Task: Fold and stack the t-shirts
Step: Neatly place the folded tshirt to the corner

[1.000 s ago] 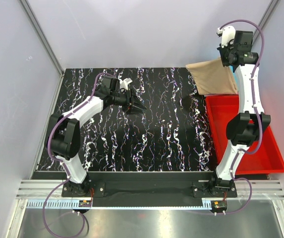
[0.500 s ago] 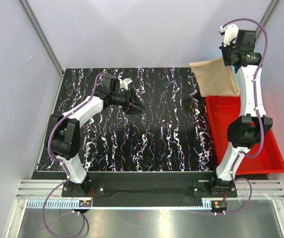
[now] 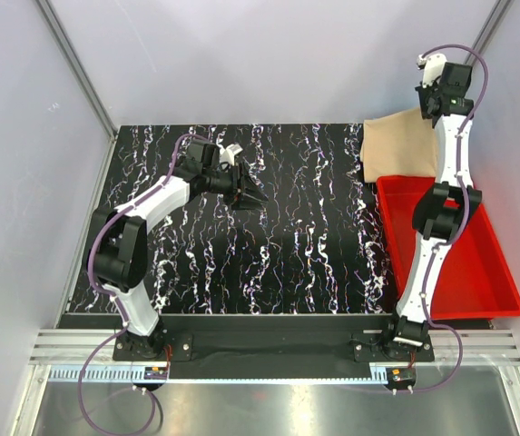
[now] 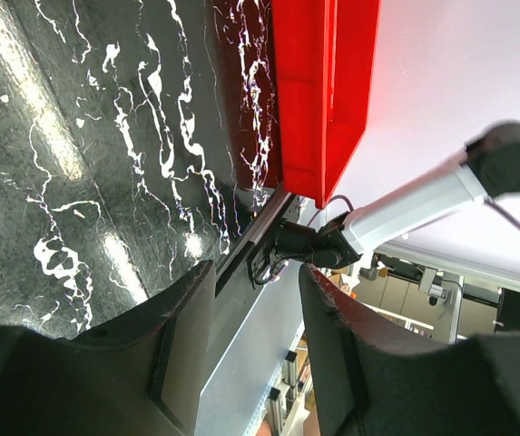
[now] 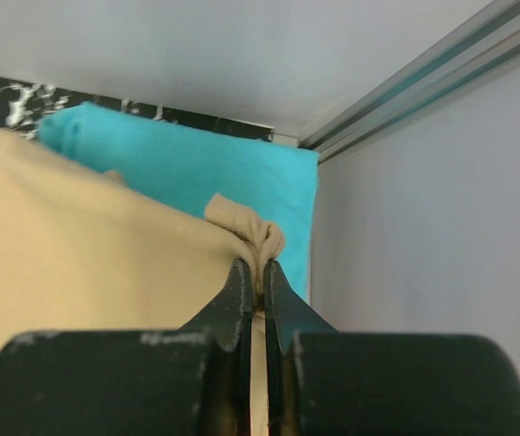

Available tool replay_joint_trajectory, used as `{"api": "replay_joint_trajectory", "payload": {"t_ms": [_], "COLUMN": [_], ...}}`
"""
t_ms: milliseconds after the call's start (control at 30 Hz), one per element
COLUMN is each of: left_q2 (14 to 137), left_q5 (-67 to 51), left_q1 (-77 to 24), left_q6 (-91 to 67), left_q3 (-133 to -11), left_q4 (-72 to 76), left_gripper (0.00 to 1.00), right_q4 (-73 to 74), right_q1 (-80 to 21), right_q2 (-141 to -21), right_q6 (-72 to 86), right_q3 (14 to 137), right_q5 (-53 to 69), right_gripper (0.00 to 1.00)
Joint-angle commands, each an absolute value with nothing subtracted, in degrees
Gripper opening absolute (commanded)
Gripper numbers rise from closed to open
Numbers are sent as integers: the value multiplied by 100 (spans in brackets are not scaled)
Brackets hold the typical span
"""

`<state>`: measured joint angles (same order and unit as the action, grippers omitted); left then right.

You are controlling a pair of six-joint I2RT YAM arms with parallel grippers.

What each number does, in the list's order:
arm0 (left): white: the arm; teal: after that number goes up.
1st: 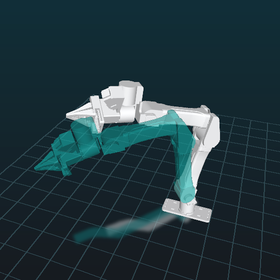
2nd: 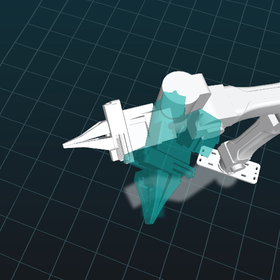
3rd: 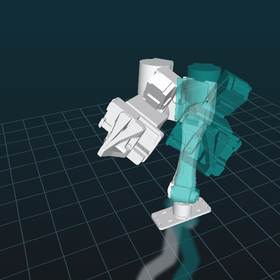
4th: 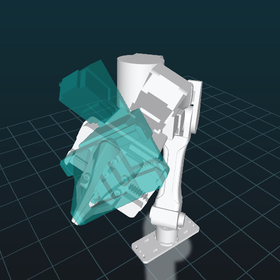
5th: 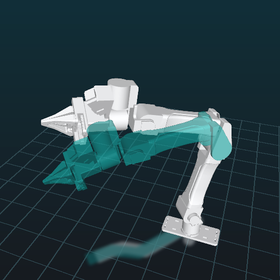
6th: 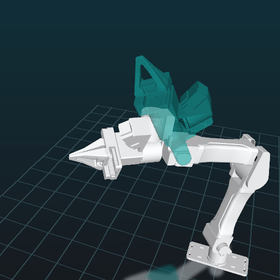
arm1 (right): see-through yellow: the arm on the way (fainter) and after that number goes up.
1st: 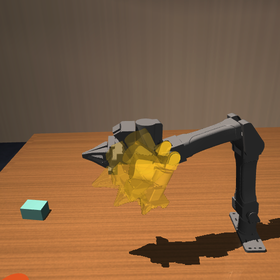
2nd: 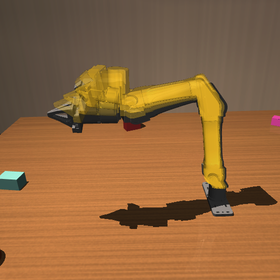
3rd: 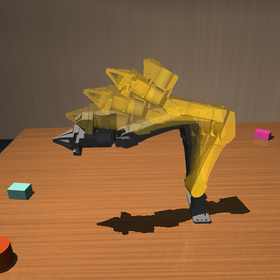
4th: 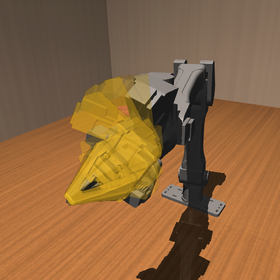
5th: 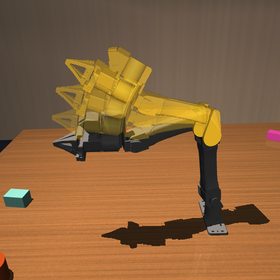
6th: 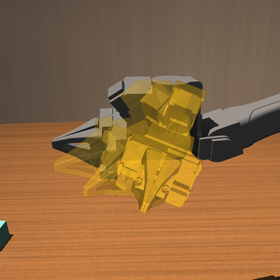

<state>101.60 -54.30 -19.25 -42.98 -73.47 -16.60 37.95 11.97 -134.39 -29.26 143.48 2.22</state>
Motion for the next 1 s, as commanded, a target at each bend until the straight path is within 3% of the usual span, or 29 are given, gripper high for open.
{"api": "replay_joint_trajectory", "payload": {"t_ms": [0, 133, 233, 433, 467, 500, 633, 667, 833, 900, 967], "left_q2": [10248, 10274, 10309, 10380, 10389, 10397, 10389, 10389, 10205, 10064, 9933], "left_q5": [-5660, -5687, -5608, -5581, -5564, -5563, -5546, -5546, -5493, -5388, -5309], "left_q1": [-1925, -1951, -1977, -2039, -2039, -2039, -2083, -2083, -2074, -2074, -2065], "left_q6": [-4280, -4219, -4105, -4026, -4025, -4025, -3982, -3973, -3867, -3753, -3657], "left_q3": [-7365, -7356, -7418, -7453, -7462, -7453, -7488, -7497, -7541, -7585, -7576], "left_q4": [-1503, -1547, -1696, -1766, -1775, -1784, -1775, -1784, -1653, -1652, -1644], "left_gripper": [47, 47, 47, 47, 47, 47, 47, 47, 48, 48, 49], "right_q4": [3087, 1822, 1697, 1064, 1003, 863, 756, 799, 993, 1421, 1826], "right_q1": [1283, 1406, 1468, 1555, 1573, 1582, 1661, 1652, 1565, 1503, 1468], "right_q2": [-13807, -14271, -14886, -15178, -15222, -15257, -15170, -15109, -14108, -13626, -13273], "right_q6": [-3032, -2970, -3058, -3085, -3094, -3059, -2831, -2787, -2033, -1646, -934], "right_q3": [14968, 14695, 15353, 15293, 15310, 15319, 15284, 15249, 14687, 14485, 14257], "right_q5": [27, 26, 113, 132, 132, 132, 106, 88, -289, -439, -457], "right_gripper": [0, 0, 0, 4, 7, 25, 62, 78, 90, 100, 100]}}
